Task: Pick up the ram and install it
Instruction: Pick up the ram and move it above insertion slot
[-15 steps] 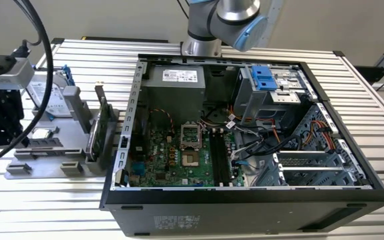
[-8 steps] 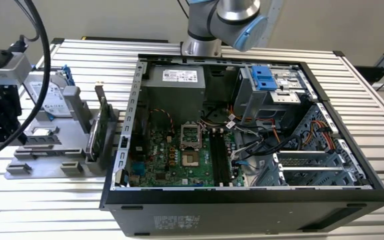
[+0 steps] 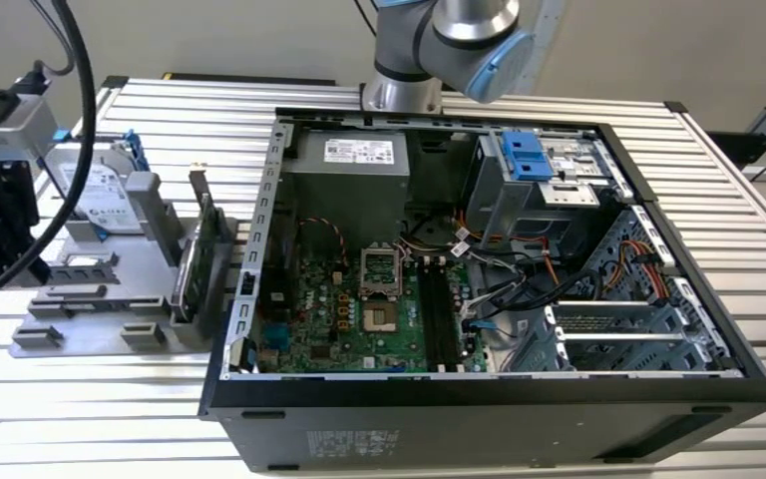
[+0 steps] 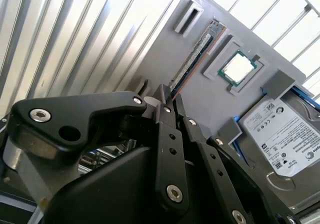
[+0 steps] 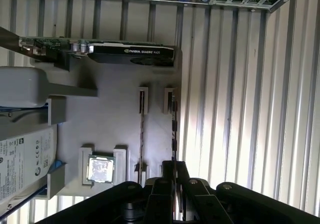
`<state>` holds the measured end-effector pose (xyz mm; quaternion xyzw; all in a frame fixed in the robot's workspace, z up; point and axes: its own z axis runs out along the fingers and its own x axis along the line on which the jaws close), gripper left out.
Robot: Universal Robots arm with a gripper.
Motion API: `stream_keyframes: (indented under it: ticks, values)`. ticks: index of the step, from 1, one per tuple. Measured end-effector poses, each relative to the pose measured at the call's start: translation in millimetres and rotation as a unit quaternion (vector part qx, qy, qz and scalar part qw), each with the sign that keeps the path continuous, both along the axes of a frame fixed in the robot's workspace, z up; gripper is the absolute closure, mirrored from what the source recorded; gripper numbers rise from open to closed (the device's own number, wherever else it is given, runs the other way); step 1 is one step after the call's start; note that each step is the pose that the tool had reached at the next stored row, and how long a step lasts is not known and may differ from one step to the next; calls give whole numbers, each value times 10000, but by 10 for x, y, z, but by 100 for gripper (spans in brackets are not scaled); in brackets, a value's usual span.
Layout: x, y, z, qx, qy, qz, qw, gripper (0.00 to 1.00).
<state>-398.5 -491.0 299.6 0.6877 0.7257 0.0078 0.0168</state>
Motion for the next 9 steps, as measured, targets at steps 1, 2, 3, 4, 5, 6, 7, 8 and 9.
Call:
stream_keyframes:
  ticks: [1,2,3,4,5,6,7,8,9]
  values:
    - [0,0,6,1,-1,0,10000,100]
    - [0,0,15,0,0,0,10000,100]
    - [0,0,22,0,-1,0,10000,100]
    - [0,0,29,1,0,0,10000,100]
    - [0,0,35,1,0,0,10000,100]
    - [0,0,43,0,0,0,10000,100]
    - [0,0,50,1,0,0,10000,100]
    - [0,0,59,1,0,0,10000,100]
    - [0,0,66,1,0,0,10000,100]
